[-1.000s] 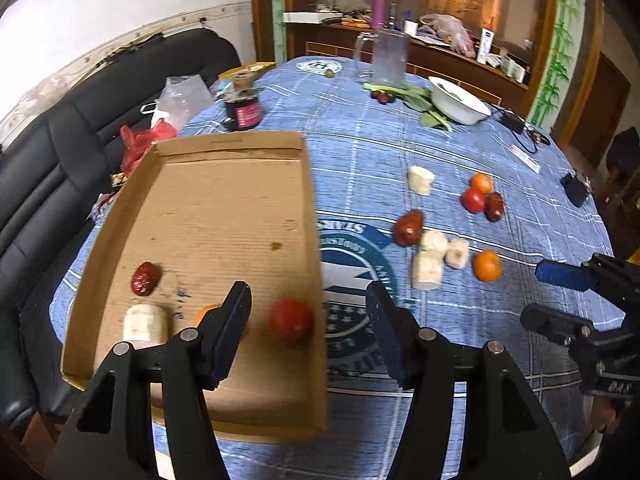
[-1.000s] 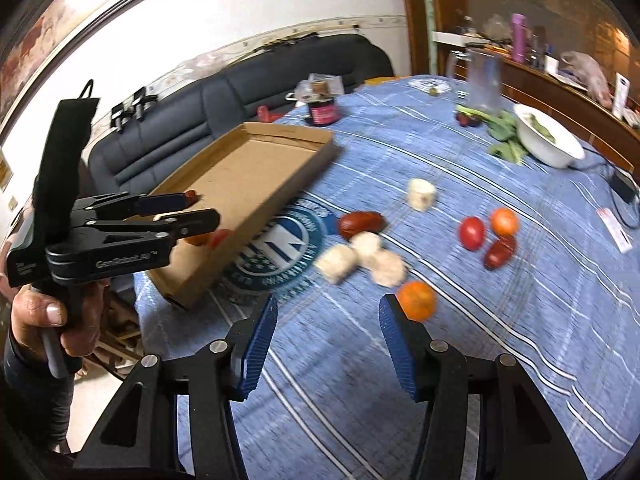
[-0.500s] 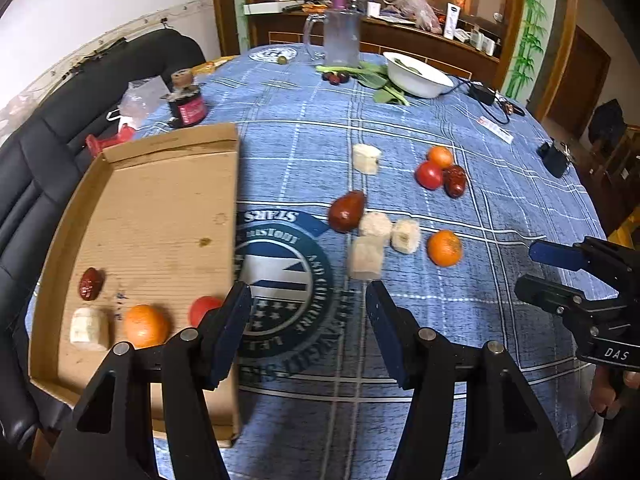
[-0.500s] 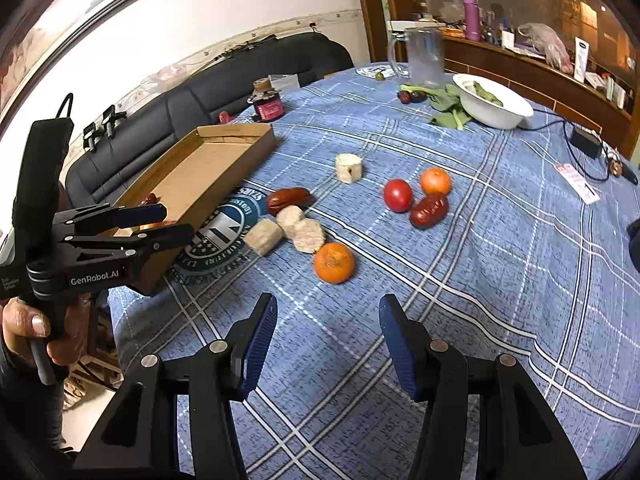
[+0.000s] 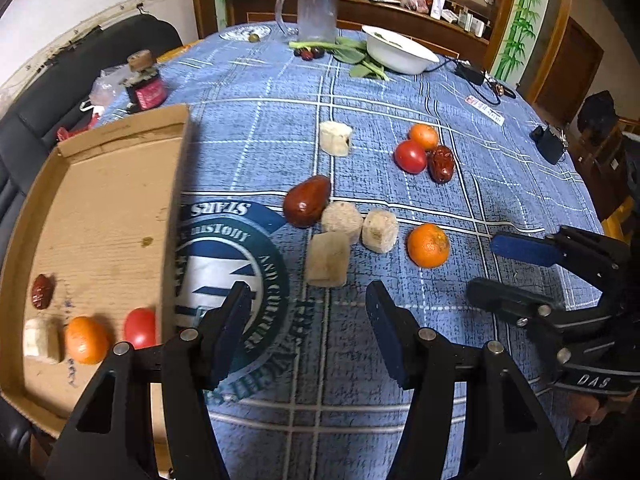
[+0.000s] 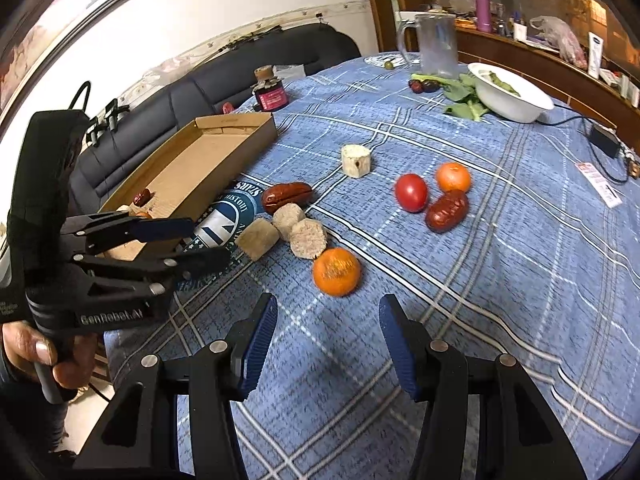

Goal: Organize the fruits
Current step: 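Withdraw both tools from the tray back toward the fruits, then grasp a beige square block with the left tool while the right tool grasps a mandarin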

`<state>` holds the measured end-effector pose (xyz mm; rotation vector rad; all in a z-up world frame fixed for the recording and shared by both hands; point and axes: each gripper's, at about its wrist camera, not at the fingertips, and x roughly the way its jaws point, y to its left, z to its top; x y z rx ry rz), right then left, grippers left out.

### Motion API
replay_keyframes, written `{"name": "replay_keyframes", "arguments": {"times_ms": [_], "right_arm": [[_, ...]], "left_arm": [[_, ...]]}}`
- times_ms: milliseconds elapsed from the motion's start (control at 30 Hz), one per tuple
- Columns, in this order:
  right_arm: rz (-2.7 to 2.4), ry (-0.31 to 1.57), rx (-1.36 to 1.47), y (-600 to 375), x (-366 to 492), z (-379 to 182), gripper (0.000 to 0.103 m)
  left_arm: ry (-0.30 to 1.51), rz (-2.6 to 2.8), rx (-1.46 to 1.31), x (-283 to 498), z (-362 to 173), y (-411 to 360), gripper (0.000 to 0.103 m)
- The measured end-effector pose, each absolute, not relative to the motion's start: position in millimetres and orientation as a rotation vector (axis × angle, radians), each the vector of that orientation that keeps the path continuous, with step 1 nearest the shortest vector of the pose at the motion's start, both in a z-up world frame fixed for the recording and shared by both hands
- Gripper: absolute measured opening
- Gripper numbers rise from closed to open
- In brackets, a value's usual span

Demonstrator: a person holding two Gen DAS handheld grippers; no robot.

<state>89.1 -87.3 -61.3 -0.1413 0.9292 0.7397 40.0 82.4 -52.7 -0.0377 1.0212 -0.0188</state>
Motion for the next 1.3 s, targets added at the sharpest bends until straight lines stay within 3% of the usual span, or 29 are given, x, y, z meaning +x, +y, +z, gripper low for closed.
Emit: {"name": "replay_keyframes", "arguments": {"times_ms": [233, 433, 500, 600, 1300], "right_arm": [[0.756, 0.959, -0.186, -68.4, 111.0, -76.6, 0.051], [0.743, 0.971, -0.224, -55.5, 122.0, -88.0, 0.034], [0.742, 0.97, -0.213, -57.7, 121.3, -87.5, 0.032], [0.733, 0.957, -0.204, -62.5, 117.7, -82.0, 0.032], [0.74, 0.869, -0.161, -73.8, 69.2, -36.6, 0.031]], "left_arm": [[1.055, -0.029, -0.043, 58.2, -67.4, 81.9, 0.058], [1.063, -0.031, -0.045, 72.5, -79.6, 84.8, 0.057], [1.055, -0.028, -0.027, 73.7, -80.1, 82.7, 0.05], [1.045, -0.071, -0.032, 74.0, -77.9, 80.2, 0.024], [0.94, -0.032, -0.01, 27.6, -33.2, 94.6, 0.024]]}}
